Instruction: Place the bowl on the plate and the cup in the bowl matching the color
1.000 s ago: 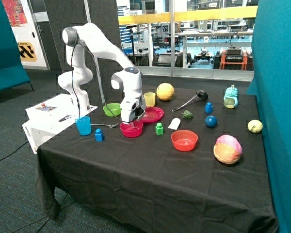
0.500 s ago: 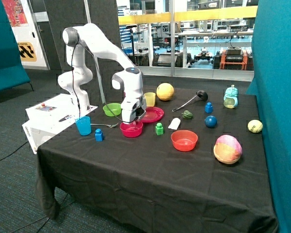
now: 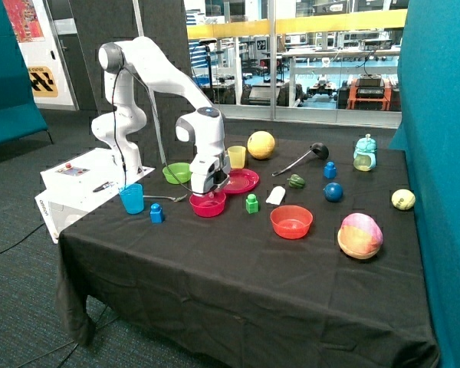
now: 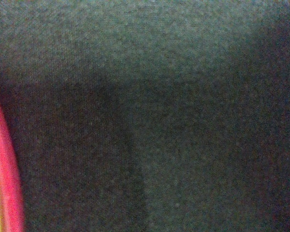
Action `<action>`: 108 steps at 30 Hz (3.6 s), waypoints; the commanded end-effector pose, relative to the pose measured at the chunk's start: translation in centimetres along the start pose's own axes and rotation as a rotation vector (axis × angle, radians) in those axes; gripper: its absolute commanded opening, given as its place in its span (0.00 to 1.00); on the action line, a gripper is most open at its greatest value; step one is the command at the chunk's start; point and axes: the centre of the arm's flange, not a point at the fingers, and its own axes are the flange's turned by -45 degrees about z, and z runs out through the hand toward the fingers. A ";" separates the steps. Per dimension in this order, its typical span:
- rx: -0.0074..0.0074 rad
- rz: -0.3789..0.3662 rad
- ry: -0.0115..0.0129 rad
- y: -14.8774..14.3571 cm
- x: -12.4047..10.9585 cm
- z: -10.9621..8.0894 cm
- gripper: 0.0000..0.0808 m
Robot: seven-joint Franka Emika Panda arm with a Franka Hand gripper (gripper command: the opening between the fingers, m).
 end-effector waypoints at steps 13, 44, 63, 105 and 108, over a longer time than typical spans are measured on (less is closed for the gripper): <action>-0.0068 -0.015 0.0093 -0.6 0.5 -1.2 0.00; -0.0084 -0.360 0.0080 -18.8 -0.3 -6.2 0.00; -0.0082 -0.307 0.0082 -19.4 -1.3 -2.7 0.00; -0.0080 -0.281 0.0083 -17.8 -1.6 -3.1 0.85; -0.0081 -0.295 0.0083 -18.0 -1.6 -3.6 0.83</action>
